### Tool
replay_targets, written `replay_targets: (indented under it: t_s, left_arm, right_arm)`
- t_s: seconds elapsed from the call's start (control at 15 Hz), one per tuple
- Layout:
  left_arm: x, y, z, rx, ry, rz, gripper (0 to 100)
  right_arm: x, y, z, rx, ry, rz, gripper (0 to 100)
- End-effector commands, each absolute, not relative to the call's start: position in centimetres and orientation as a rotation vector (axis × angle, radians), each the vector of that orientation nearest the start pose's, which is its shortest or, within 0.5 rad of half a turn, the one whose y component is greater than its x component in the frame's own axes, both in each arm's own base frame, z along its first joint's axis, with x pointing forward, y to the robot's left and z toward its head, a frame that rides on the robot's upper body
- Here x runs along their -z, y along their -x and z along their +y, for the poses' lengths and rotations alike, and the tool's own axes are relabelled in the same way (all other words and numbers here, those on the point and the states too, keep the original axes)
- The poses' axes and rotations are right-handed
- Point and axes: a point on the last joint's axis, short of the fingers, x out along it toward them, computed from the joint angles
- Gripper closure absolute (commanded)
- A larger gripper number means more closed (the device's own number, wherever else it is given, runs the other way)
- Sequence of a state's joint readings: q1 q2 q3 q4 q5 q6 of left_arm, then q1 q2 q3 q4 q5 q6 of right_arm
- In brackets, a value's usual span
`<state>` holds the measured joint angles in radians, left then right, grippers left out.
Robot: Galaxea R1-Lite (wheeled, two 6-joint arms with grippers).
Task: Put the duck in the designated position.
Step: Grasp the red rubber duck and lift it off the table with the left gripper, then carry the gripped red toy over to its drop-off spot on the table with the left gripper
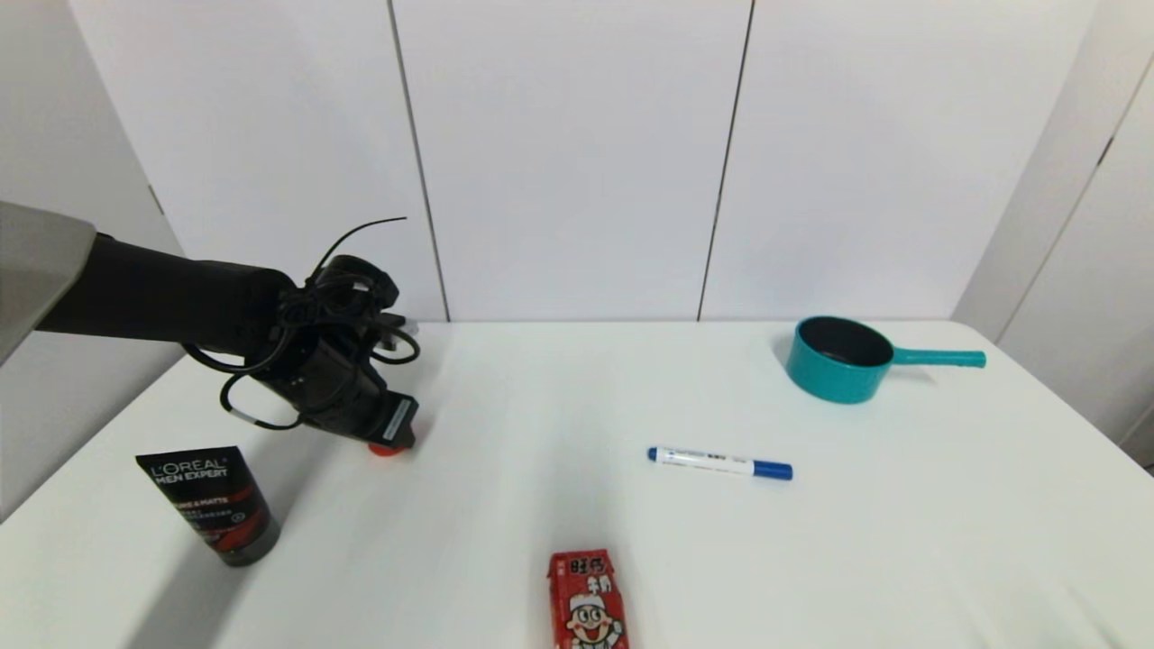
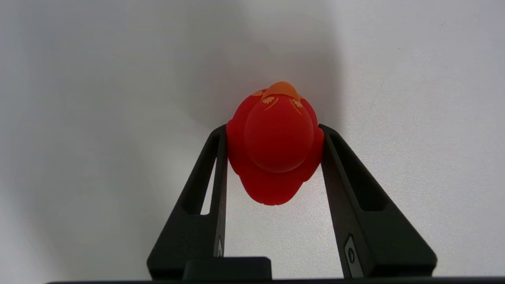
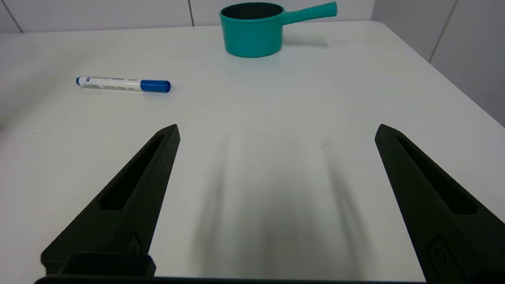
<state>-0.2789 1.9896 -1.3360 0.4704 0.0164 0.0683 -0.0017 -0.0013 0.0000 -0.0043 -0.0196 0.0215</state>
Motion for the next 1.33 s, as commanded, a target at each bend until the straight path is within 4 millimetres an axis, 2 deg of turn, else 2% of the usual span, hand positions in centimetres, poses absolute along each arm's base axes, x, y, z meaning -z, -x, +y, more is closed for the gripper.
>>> replay_targets:
  t_s: [0.07, 0.4, 0.53, 0.67, 0.73, 0.93, 1.07, 1.33]
  left_arm:
    - [-13.5, -33.7, -9.6, 0.271, -0.228, 1.114, 100]
    - [-17.5, -32.4, -10.0, 0.297, -0.219, 0.951, 100]
    - [-20.0, -31.2, -10.8, 0.327, -0.213, 0.833, 100]
    - [-21.6, -30.8, -11.5, 0.355, -0.2, 0.721, 100]
    - [-22.7, -30.3, -12.5, 0.387, -0.198, 0.641, 100]
    - [-24.3, -29.0, -15.6, 0.492, -0.207, 0.512, 100]
    - [-24.7, -28.3, -16.9, 0.537, -0.218, 0.491, 100]
    - [-26.3, -25.6, -21.5, 0.715, -0.316, 0.395, 100]
  right_arm:
    - [-7.6, 2.3, 0.0, 0.021, -0.022, -0.005, 0]
    - [-7.6, 2.3, 0.0, 0.021, -0.022, -0.005, 0]
    - [-7.6, 2.3, 0.0, 0.021, -0.022, -0.005, 0]
    - [-7.6, 2.3, 0.0, 0.021, -0.022, -0.005, 0]
    - [-7.6, 2.3, 0.0, 0.021, -0.022, -0.005, 0]
    - [-7.6, 2.3, 0.0, 0.021, -0.022, -0.005, 0]
    - [-7.6, 2.3, 0.0, 0.021, -0.022, -0.005, 0]
    - [-7.6, 2.3, 0.0, 0.021, -0.022, -0.005, 0]
